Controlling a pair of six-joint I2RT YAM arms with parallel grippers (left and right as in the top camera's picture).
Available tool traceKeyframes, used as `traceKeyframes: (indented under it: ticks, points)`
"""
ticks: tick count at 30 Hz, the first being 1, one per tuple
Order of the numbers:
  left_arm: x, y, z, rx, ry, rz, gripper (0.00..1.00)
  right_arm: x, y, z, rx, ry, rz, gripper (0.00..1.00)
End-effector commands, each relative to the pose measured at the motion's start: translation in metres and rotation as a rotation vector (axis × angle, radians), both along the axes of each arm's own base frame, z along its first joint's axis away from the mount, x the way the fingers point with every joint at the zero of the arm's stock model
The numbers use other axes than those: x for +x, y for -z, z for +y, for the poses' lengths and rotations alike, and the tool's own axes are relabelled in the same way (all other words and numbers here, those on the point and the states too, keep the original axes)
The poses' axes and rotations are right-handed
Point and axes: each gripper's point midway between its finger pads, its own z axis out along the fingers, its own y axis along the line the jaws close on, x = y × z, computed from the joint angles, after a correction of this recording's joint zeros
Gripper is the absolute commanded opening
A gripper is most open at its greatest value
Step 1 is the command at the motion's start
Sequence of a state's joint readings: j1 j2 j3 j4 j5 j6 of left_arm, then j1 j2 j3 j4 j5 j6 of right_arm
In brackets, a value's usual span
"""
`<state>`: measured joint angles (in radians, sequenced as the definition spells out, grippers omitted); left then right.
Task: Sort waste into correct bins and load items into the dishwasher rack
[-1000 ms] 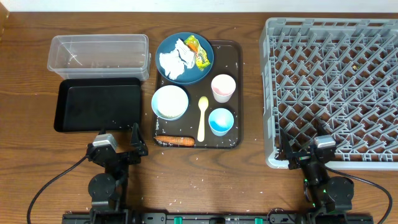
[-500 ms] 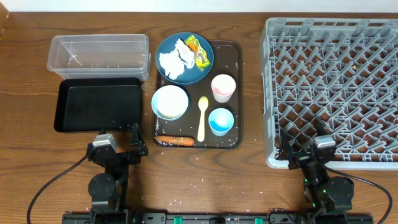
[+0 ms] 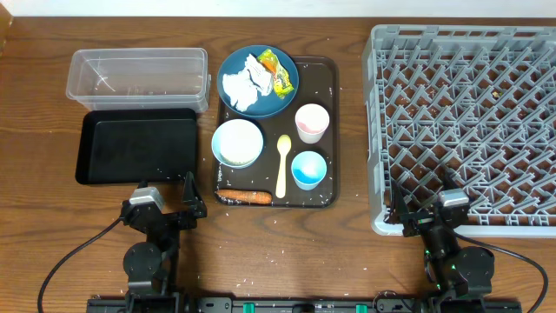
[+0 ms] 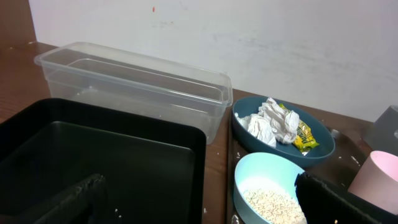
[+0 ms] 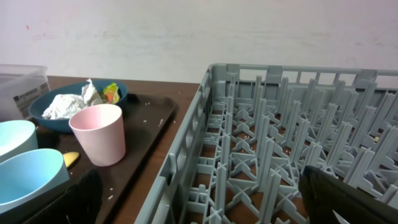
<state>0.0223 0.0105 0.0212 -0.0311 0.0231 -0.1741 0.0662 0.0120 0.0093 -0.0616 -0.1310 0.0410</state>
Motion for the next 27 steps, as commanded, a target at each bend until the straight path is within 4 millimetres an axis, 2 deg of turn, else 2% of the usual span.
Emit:
traceKeyframes:
  ticks: [1,9,21,25,27]
  points:
    - [-0.001,0.017,0.002,0.025,-0.011,0.052,0.98,-0.001,0.001,0.007,0.003,-0.031,-0.002,0.99]
    - [-0.001,0.017,0.002,0.025,-0.01,0.052,0.98,-0.001,0.0,0.007,0.004,-0.031,-0.002,0.99]
    - [-0.001,0.017,0.002,0.024,-0.01,0.052,0.98,0.0,-0.01,0.001,-0.011,0.004,-0.047,0.99]
    - [-0.001,0.017,0.002,0.024,-0.009,0.052,0.98,0.0,-0.019,0.005,0.023,-0.016,-0.079,0.99]
    - [0.0,0.01,0.001,0.023,-0.001,0.026,0.98,-0.002,-0.03,0.008,0.065,-0.037,-0.116,0.99]
